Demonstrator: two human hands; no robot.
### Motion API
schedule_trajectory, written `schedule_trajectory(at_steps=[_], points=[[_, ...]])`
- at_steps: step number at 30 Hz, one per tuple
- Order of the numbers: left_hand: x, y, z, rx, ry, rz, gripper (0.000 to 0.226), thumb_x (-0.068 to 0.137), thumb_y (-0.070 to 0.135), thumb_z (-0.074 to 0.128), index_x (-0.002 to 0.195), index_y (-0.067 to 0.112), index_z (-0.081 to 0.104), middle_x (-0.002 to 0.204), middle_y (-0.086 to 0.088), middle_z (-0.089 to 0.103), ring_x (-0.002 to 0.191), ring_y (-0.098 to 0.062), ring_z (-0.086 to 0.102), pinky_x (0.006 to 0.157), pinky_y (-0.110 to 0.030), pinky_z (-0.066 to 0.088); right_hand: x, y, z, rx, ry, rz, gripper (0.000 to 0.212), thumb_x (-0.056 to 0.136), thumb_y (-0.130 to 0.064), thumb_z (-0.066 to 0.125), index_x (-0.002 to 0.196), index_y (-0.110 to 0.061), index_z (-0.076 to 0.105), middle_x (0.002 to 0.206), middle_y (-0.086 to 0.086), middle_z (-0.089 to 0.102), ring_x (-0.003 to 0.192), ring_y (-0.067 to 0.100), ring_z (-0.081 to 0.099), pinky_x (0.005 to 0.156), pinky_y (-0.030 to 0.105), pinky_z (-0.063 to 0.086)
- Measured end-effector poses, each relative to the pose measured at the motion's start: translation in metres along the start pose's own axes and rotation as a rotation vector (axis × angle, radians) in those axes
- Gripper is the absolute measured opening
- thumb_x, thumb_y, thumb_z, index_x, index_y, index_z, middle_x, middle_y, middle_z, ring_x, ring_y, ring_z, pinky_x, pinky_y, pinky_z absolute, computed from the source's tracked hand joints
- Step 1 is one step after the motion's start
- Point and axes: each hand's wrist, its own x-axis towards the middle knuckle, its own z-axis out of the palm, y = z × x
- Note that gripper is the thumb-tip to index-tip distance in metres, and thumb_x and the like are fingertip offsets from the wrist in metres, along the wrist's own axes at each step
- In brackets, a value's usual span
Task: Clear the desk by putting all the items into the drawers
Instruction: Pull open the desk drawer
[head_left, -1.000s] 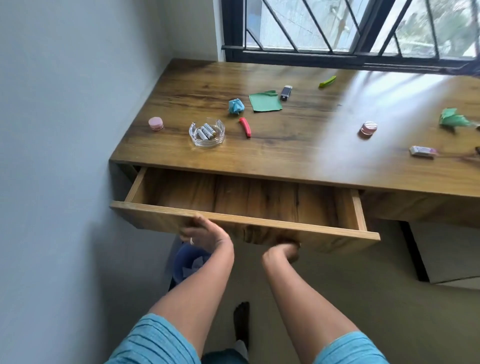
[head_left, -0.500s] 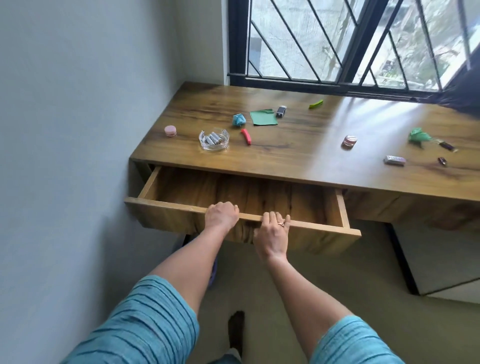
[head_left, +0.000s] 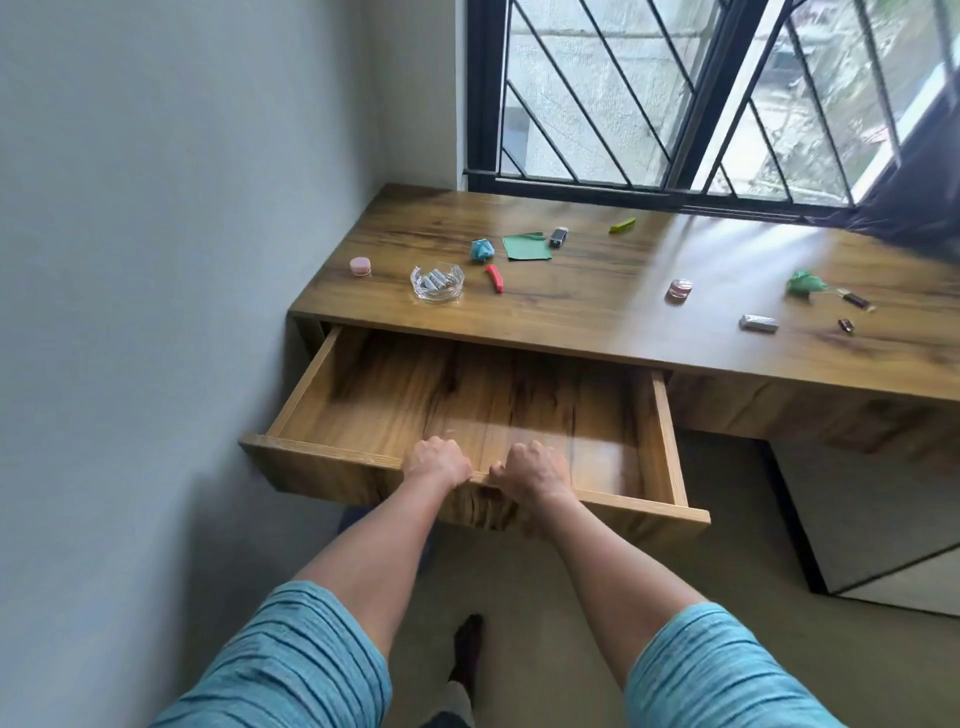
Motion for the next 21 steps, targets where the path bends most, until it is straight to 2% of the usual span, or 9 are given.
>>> schedule_trajectory(at_steps=[2,5,9,15,19,21], points=[[-0.004,-0.002,-0.001,0.038,-0.029,-0.004,0.030,0.095,0.030,0.045,0.091,0.013,0.069,0.085,-0.004,0.060,0.075,-0.015,0.057,0.058,-0.024,0.039,-0.005,-0.001,0.000,-0.003,-0.025,0.008,0.031,0.091,-0.033,0.051,0.066,-0.015,0.054,0.073,0.002,0.056,0.066,0.018,0.055,0.060,0.027,0.042],[-0.012,-0.005,0.001,0.075,-0.058,-0.009,0.031,0.093,0.033,0.046,0.097,0.013,0.069,0.088,-0.004,0.060,0.085,-0.017,0.061,0.066,-0.025,0.043,-0.010,-0.001,0.003,0.008,-0.073,0.019,0.033,0.090,-0.033,0.053,0.060,-0.017,0.050,0.074,0.002,0.057,0.066,0.016,0.056,0.060,0.026,0.044],[-0.021,-0.006,0.001,0.145,-0.135,-0.013,0.044,0.091,0.034,0.043,0.128,0.014,0.055,0.113,-0.007,0.062,0.101,-0.020,0.060,0.082,-0.029,0.047,-0.016,-0.002,0.006,-0.016,-0.127,0.001,0.019,0.090,-0.030,0.052,0.076,-0.017,0.054,0.079,0.002,0.056,0.069,0.017,0.054,0.060,0.026,0.041],[-0.029,-0.011,-0.002,0.195,-0.280,-0.014,0.050,0.087,0.036,0.047,0.134,0.018,0.050,0.124,-0.006,0.058,0.109,-0.021,0.056,0.084,-0.030,0.043,-0.024,-0.002,0.011,-0.028,-0.251,-0.022,0.018,0.090,-0.031,0.052,0.090,-0.015,0.062,0.086,0.001,0.056,0.078,0.017,0.057,0.069,0.026,0.047],[-0.036,-0.012,-0.009,0.196,-0.437,-0.025,0.048,0.081,0.033,0.052,0.126,0.018,0.056,0.118,-0.006,0.063,0.100,-0.019,0.061,0.080,-0.030,0.045,-0.023,-0.006,0.013,-0.050,-0.381,-0.042,0.018,0.088,-0.031,0.054,0.093,-0.016,0.063,0.089,0.002,0.057,0.083,0.017,0.057,0.073,0.028,0.050],[-0.037,-0.013,-0.012,0.170,-0.556,-0.032,0.040,0.079,0.028,0.051,0.117,0.018,0.058,0.100,-0.007,0.065,0.083,-0.018,0.061,0.069,-0.027,0.042,-0.021,-0.009,0.015,-0.058,-0.458,-0.036,0.015,0.086,-0.031,0.055,0.088,-0.017,0.061,0.088,0.002,0.058,0.082,0.018,0.059,0.074,0.030,0.051]])
